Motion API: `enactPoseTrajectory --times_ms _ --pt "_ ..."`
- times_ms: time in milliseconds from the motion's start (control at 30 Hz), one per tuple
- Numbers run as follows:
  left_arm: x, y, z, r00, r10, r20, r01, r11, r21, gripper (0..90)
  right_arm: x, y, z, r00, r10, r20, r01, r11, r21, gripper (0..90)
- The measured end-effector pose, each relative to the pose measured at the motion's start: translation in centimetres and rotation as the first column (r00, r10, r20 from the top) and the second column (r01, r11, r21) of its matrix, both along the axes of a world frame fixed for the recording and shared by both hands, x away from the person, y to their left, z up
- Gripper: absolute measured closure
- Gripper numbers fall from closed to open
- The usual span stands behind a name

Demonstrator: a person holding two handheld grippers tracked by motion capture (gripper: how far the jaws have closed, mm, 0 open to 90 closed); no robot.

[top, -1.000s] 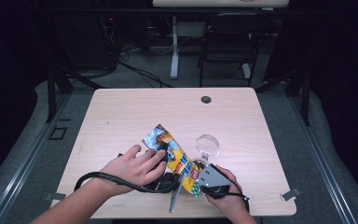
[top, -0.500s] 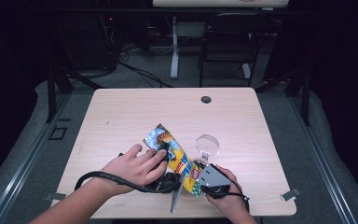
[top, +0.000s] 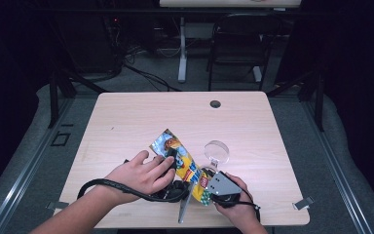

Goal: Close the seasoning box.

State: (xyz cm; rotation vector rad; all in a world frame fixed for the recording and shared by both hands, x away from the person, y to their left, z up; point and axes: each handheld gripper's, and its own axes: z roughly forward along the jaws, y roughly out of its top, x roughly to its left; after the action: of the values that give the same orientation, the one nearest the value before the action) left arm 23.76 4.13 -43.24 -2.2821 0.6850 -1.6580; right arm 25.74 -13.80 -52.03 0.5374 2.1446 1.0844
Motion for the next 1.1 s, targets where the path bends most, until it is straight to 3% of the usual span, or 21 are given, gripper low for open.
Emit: enactPoseTrajectory --times_ms 167,1100 --pt "-0.06 0.07 0.01 0.9999 0.006 -0.013 -0.007 1.0 -0.005 72.6 -0.09 0.13 -0.05 1.0 0.0 -0.003 0.0 1.0 0.004 71.3" --pt "-0.17 -0.41 0.77 1.0 0.002 -0.007 -0.001 0.9995 0.031 72.7 -0.13 0.15 0.08 0.9999 -0.001 -0.01 0.001 0.9993 0.038 71.4"
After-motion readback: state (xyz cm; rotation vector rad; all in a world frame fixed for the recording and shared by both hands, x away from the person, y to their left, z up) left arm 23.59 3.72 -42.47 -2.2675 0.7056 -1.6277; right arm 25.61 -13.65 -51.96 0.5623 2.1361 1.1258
